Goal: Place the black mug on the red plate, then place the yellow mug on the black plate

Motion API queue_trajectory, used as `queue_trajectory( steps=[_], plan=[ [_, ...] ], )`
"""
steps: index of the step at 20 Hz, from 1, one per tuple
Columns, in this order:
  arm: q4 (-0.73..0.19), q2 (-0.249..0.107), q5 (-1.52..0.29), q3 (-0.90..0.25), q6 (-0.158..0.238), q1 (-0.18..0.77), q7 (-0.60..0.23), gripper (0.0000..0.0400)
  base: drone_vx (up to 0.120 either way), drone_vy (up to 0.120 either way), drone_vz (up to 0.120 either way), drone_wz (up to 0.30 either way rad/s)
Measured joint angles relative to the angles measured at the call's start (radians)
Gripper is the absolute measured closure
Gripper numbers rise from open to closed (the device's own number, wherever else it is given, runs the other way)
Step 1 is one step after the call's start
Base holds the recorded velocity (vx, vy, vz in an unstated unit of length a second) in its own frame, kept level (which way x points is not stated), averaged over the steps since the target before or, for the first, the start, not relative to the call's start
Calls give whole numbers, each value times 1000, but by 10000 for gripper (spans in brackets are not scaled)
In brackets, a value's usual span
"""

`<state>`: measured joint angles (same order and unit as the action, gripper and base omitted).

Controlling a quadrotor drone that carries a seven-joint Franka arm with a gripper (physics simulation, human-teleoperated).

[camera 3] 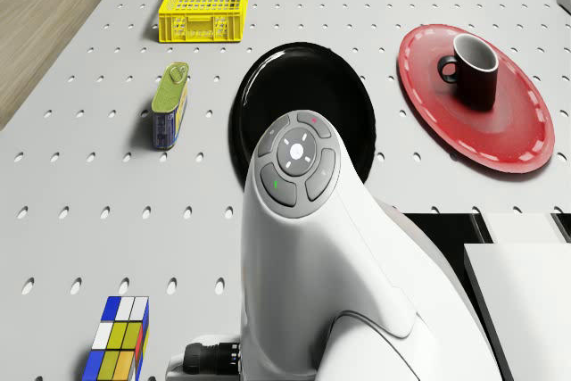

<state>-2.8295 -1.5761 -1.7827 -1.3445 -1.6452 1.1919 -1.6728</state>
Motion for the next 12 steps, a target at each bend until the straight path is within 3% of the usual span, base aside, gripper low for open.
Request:
queue_trajectory(
  steps=[12],
  plan=[
    [0,0,0,0,0,0,0,0,-120,120,0,0]
  ],
)
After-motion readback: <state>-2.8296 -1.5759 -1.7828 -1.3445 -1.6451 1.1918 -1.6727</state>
